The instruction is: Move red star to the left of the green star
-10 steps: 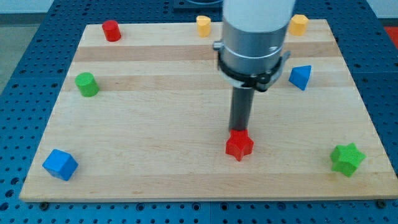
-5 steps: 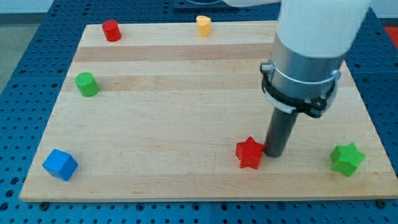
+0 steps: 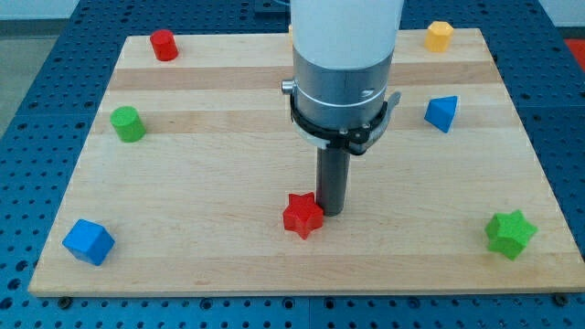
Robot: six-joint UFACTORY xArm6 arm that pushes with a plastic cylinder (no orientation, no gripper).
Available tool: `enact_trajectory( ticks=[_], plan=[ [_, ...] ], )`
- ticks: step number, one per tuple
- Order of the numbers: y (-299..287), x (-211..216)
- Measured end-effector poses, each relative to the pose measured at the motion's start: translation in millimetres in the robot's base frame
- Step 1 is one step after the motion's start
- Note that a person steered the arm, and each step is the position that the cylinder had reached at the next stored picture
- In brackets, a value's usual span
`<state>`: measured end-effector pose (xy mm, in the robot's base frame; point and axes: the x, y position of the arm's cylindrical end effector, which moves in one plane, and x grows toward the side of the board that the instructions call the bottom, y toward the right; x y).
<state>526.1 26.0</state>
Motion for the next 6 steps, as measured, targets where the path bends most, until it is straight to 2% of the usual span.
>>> enact_trajectory(
  ticks=[4, 6],
  plan=[
    [-84.2, -25.3],
    [-71.1, 12.1]
  ],
)
